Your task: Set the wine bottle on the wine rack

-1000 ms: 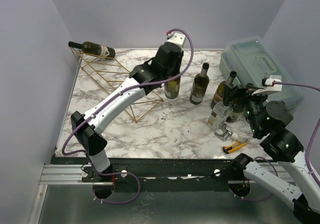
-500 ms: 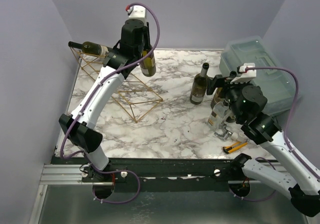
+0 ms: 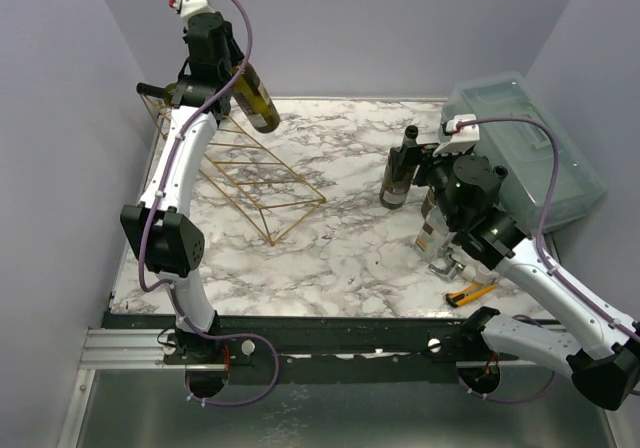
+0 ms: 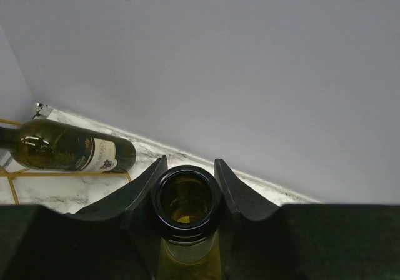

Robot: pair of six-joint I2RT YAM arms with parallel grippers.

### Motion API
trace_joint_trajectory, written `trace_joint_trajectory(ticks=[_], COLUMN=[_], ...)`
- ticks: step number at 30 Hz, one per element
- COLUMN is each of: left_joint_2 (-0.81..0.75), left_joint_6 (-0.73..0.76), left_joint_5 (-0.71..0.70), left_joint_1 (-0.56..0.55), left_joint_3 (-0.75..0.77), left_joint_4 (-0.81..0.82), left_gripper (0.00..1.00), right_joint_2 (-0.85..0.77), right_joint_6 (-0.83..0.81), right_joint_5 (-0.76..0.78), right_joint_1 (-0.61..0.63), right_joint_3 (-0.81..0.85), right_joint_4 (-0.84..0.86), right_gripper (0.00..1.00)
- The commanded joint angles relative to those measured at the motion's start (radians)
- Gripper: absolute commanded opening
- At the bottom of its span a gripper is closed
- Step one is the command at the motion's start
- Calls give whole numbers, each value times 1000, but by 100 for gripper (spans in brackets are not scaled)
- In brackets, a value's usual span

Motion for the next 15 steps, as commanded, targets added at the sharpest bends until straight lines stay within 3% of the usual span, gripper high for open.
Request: trace_joint_trajectory(ticks=[1,15], left_joint_2=[64,236], left_joint_6=[-144,-112], left_joint_5=[103,14], left_joint_1=[94,153], left_joint_3=[116,196], left_joint_4=[136,277], left_gripper=[0,0], right_joint_2=[43,134], right_joint_6=[-18,-69], right_joint_5=[-19,6], right_joint_1=[-4,-5], right_joint_3=[6,3], right_joint_4=[89,137], right_gripper=[100,100])
